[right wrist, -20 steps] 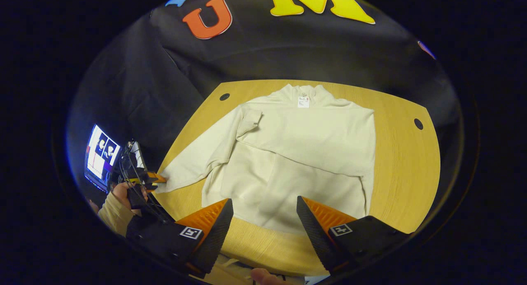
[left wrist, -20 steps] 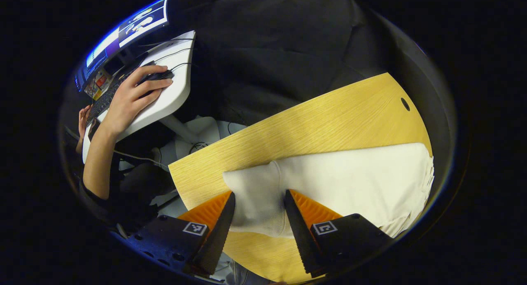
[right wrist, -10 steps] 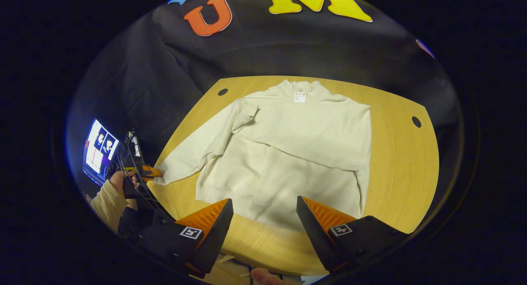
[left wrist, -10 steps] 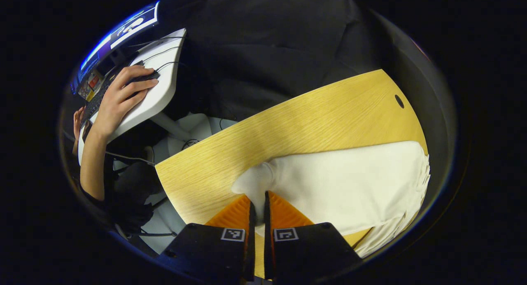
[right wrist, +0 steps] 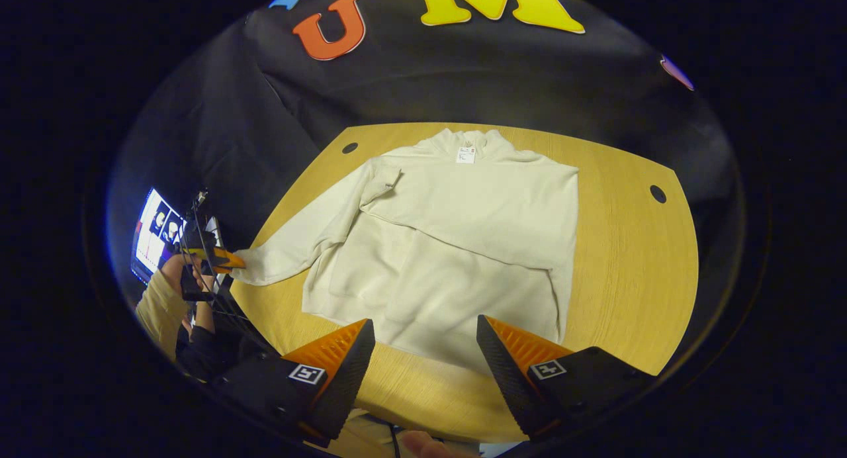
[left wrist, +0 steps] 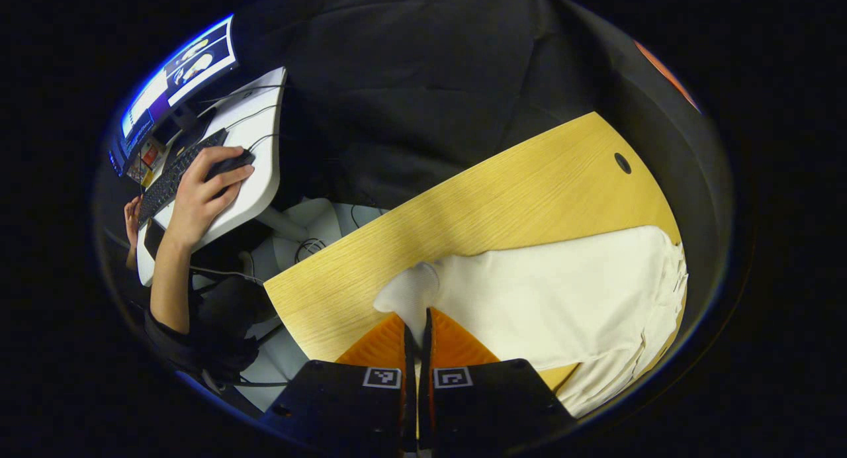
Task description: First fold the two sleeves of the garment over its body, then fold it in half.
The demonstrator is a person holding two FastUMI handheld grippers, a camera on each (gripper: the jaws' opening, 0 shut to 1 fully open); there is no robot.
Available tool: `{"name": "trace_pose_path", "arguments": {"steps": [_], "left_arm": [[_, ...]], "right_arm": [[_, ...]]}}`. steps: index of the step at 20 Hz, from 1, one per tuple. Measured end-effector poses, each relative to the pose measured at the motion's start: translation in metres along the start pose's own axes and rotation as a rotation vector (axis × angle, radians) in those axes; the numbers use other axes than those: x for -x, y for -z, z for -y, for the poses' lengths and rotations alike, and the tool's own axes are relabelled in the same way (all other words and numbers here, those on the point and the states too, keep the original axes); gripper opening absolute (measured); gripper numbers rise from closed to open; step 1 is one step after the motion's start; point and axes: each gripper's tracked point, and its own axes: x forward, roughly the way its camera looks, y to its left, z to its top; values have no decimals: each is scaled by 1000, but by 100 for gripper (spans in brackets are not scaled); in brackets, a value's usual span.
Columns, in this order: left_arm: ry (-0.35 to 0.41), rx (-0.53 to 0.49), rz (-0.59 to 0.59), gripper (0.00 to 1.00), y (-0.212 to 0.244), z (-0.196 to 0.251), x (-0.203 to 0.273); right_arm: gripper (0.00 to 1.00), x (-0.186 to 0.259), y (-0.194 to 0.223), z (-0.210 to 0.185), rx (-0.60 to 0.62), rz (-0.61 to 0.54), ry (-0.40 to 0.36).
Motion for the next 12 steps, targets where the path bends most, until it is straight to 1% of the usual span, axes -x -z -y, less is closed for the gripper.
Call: {"name": "trace_pose_path", "arguments": {"steps": [1, 5, 6, 7, 8, 11, 12], "left_arm": [[4, -22, 12, 4, -4, 8, 8], [52, -96, 51, 4, -16, 60, 37], [67, -127, 71, 4, -20, 80, 48], [82, -149, 80, 4, -21, 96, 54], [99, -169, 85, 4, -21, 114, 60], [137, -245, 104, 4, -18, 169, 79], [149, -276, 109, 4, -15, 188, 84]], "right_arm": [[96, 2, 0, 2, -1, 1, -3], [96, 8, 6, 14, -26, 4, -22], [92, 9, 7, 18, -33, 6, -27], [96, 12, 8, 22, -38, 9, -31], [92, 13, 10, 26, -44, 12, -34], [92, 19, 10, 44, -82, 33, -37], [96, 22, 9, 52, -95, 47, -27]]}}
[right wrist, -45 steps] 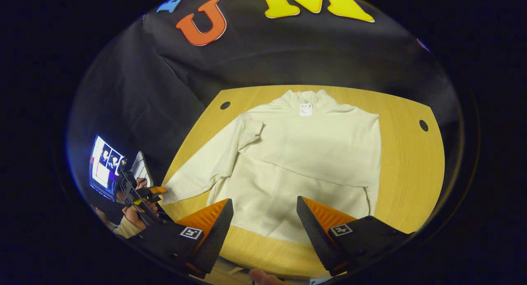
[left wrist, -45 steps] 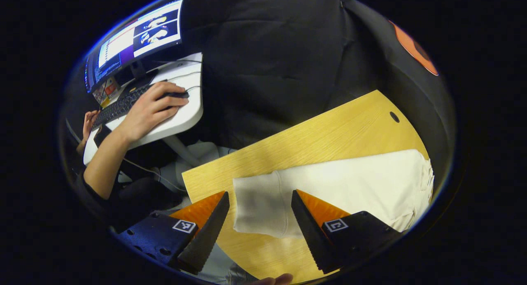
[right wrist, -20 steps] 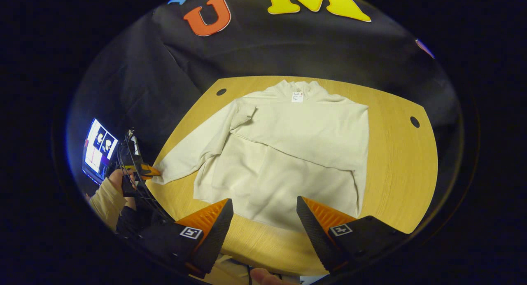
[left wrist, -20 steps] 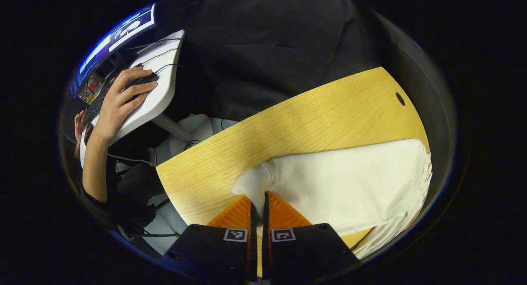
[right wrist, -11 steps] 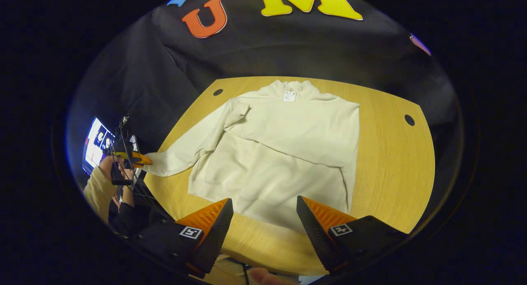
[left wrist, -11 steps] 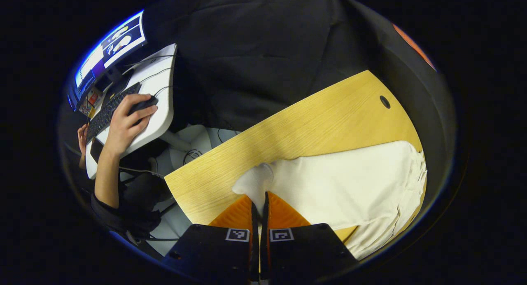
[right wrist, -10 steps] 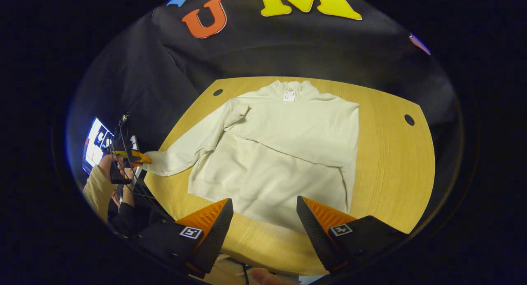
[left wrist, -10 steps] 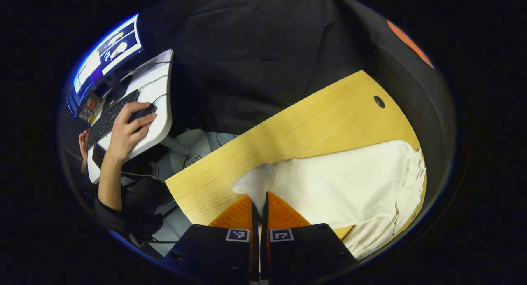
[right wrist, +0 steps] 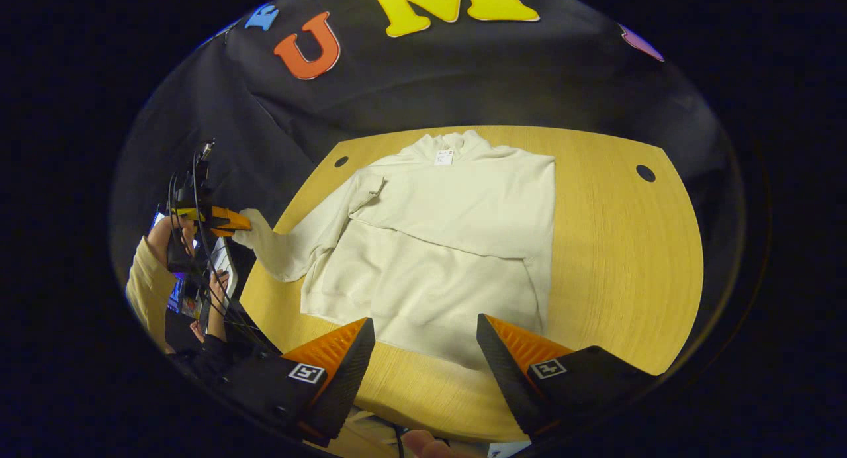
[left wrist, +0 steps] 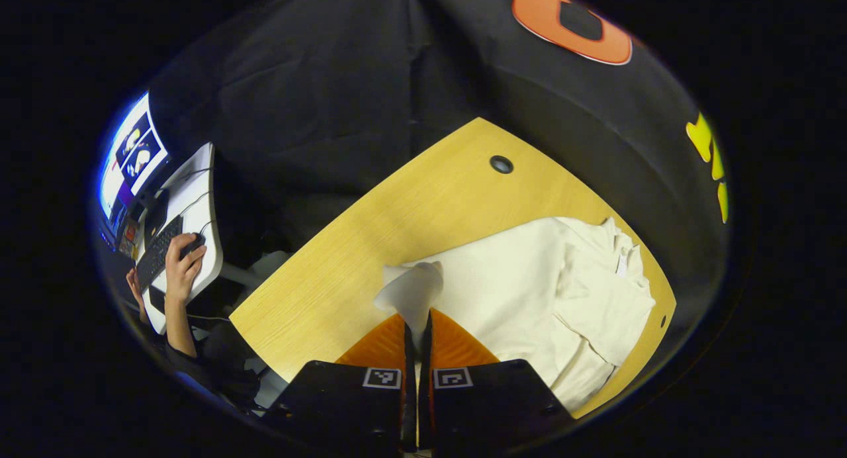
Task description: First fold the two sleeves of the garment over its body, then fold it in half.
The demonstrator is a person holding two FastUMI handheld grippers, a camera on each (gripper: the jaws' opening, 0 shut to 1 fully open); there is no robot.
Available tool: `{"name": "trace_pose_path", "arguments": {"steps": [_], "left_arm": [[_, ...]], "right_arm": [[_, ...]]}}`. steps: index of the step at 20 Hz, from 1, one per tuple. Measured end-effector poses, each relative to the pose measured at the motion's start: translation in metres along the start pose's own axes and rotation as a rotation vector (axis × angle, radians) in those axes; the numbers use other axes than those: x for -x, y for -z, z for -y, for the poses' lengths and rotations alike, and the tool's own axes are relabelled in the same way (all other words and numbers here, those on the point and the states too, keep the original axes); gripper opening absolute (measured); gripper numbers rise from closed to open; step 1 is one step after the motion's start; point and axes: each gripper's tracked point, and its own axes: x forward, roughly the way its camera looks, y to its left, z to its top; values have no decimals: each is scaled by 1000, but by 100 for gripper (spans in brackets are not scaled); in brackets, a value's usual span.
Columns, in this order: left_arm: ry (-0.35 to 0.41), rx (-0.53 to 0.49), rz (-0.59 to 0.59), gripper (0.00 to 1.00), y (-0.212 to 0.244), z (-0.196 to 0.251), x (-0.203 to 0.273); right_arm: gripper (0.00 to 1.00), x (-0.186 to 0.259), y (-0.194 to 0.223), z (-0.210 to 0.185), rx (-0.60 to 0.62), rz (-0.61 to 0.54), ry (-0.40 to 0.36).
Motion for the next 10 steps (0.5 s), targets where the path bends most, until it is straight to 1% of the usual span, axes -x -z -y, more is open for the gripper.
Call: {"name": "trace_pose_path", "arguments": {"steps": [1, 2, 3, 4, 5, 6, 7, 8, 10], "left_arm": [[20, -31, 1, 4, -1, 24, 2], [38, -65, 3, 4, -1, 49, 5], [56, -101, 5, 4, -1, 74, 6], [80, -139, 6, 4, 2, 101, 8], [103, -178, 5, 4, 4, 130, 8], [126, -216, 0, 4, 8, 157, 8], [149, -256, -1, 4, 14, 187, 6], [178, -303, 3, 4, 19, 225, 6], [203, -379, 19, 4, 25, 281, 6]], "right_arm": [[96, 4, -4, 8, -9, 26, 10], [92, 9, -10, 15, -14, 57, 22], [92, 14, -14, 21, -14, 88, 35], [96, 20, -19, 28, -11, 120, 51], [92, 28, -23, 35, -6, 154, 71], [92, 36, -29, 42, 0, 194, 95], [96, 45, -35, 49, 13, 238, 123], [92, 56, -44, 56, 28, 297, 158], [92, 76, -54, 65, 41, 381, 202]]}}
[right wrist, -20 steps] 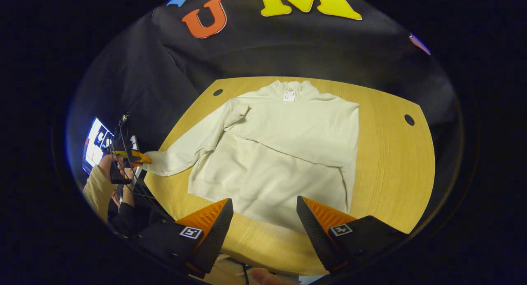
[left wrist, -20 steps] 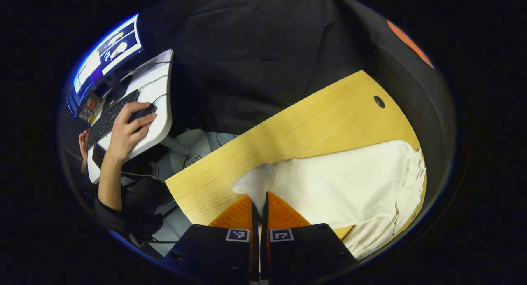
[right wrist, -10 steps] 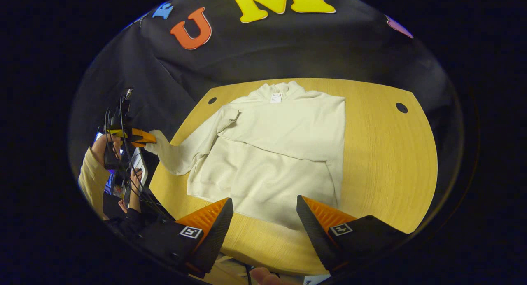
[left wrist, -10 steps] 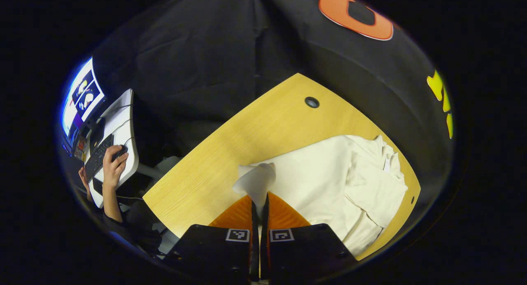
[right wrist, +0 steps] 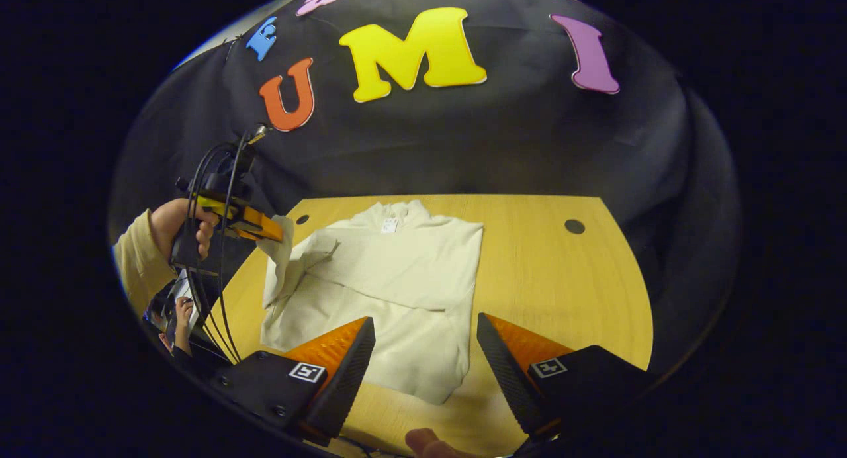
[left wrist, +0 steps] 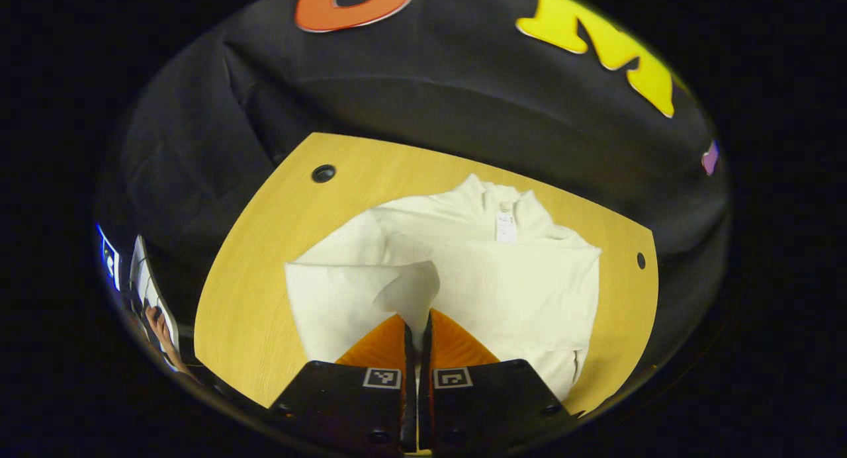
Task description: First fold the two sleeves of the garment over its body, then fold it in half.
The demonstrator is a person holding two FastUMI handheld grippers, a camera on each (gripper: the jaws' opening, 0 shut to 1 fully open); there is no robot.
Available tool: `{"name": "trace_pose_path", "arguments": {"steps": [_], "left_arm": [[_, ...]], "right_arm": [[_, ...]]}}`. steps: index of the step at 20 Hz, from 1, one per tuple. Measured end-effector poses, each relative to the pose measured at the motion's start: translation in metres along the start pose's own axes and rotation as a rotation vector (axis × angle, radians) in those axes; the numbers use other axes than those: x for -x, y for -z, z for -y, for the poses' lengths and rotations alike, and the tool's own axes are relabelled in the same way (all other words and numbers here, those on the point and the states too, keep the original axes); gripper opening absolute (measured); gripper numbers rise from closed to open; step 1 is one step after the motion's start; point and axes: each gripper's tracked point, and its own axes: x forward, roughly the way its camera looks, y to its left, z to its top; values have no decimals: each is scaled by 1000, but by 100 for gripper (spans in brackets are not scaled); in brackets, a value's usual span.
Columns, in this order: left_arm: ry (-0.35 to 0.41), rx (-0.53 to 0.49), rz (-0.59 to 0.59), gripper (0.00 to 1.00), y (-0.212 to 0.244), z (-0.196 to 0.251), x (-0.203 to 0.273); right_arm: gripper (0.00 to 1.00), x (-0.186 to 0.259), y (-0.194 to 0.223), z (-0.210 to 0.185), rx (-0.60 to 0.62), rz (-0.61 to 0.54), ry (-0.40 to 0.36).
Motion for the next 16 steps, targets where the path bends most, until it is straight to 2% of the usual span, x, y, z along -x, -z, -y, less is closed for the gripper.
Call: {"name": "trace_pose_path", "arguments": {"steps": [1, 4, 9, 12, 14, 16], "left_arm": [[16, -36, 3, 4, -7, 29, -7], [83, -138, 9, 4, -22, 120, -26], [154, -248, 16, 4, -32, 230, -44], [180, -289, 15, 4, -38, 282, -50], [224, -290, 4, 4, -43, 331, -55], [204, -297, -4, 5, -49, 349, -62]], "right_arm": [[96, 8, -8, 7, 5, 44, 23], [96, 39, -38, 21, 18, 189, 93], [96, 88, -80, 43, 48, 379, 206], [96, 106, -76, 61, 87, 441, 257], [96, 118, -66, 72, 132, 480, 313], [96, 124, -59, 76, 144, 496, 319]]}}
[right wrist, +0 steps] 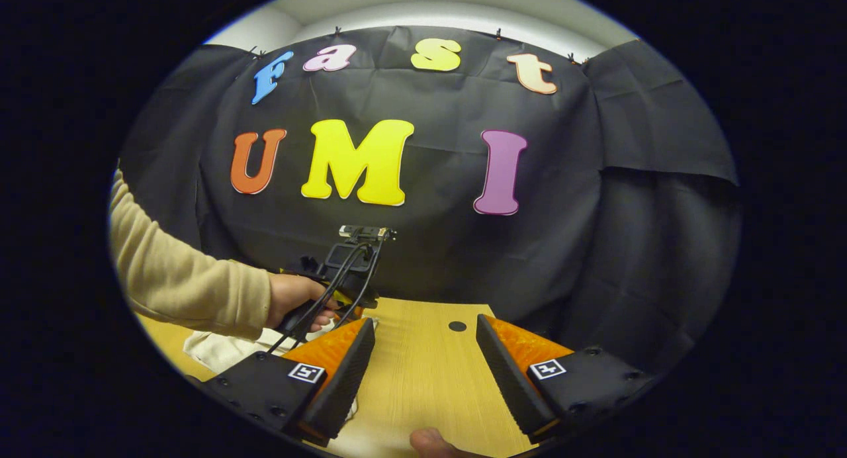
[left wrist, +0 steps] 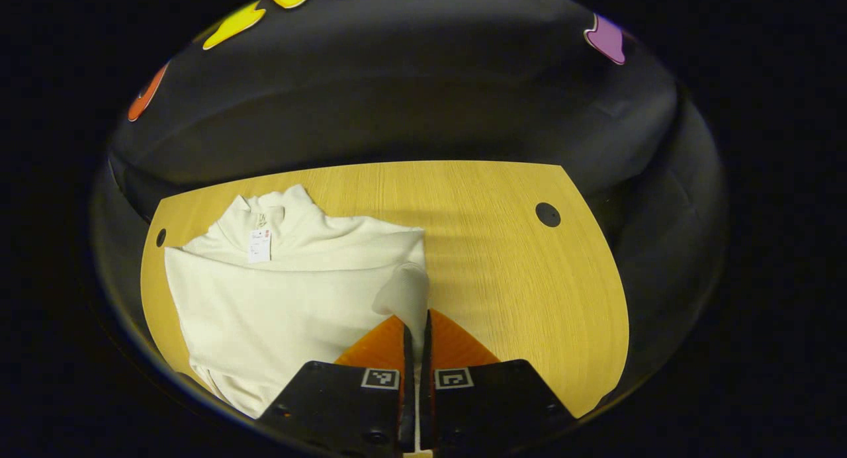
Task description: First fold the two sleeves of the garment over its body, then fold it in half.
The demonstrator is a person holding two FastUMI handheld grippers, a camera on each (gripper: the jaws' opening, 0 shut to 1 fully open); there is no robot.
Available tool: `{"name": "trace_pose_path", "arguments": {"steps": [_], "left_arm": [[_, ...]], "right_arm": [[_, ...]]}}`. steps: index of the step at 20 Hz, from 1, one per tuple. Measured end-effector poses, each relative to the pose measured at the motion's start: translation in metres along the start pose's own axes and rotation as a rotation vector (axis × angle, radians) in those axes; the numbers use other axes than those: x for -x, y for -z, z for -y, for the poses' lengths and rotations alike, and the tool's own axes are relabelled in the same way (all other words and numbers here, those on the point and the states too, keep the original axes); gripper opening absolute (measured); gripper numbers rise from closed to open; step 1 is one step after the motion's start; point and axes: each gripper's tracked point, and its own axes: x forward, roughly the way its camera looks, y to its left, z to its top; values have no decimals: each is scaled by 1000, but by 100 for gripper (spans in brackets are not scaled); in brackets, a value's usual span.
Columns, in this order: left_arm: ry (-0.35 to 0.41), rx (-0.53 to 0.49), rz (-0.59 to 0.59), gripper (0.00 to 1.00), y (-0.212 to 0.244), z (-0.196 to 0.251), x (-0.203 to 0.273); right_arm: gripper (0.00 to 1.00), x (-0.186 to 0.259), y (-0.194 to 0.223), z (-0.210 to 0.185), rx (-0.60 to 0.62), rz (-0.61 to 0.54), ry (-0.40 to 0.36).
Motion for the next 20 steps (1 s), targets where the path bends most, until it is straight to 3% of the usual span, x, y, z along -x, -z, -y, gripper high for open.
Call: {"name": "trace_pose_path", "arguments": {"steps": [1, 2, 5, 7, 8, 9, 10, 12, 14, 15, 17, 20], "left_arm": [[2, 2, -9, 6, 76, 13, -31], [2, 4, -21, 7, 22, 7, -5], [43, 30, -14, 14, 14, 20, -12], [51, 21, -5, 31, 12, 22, -9], [41, 6, 0, 52, 11, 20, -5], [32, -4, 17, 60, 9, 17, 0], [25, -8, 45, 82, 5, 13, 5], [20, -23, 107, 95, -1, 4, 25], [-11, -36, 182, 100, -4, -19, 51], [-39, -34, 216, 97, -2, -35, 64], [0, -3, 229, 98, 16, -49, 87], [-35, 18, 242, 97, 52, -99, 121]], "right_arm": [[94, 4, 6, -1, -11, -11, -9], [94, 6, 14, -2, -25, -28, -13], [94, 15, 19, -2, -50, -39, -20], [94, 16, 13, 1, -23, -11, -12], [94, 16, 8, 3, -7, 9, -11], [93, 17, 2, 3, 12, 26, -11], [94, 17, -3, 3, 31, 45, -10], [94, 19, -13, 1, 54, 80, -14], [94, 22, -19, -7, 64, 96, -22], [94, 22, -23, -13, 61, 102, -27], [93, 21, -24, -29, 53, 95, -49], [95, 17, -25, -52, 60, 95, -68]]}}
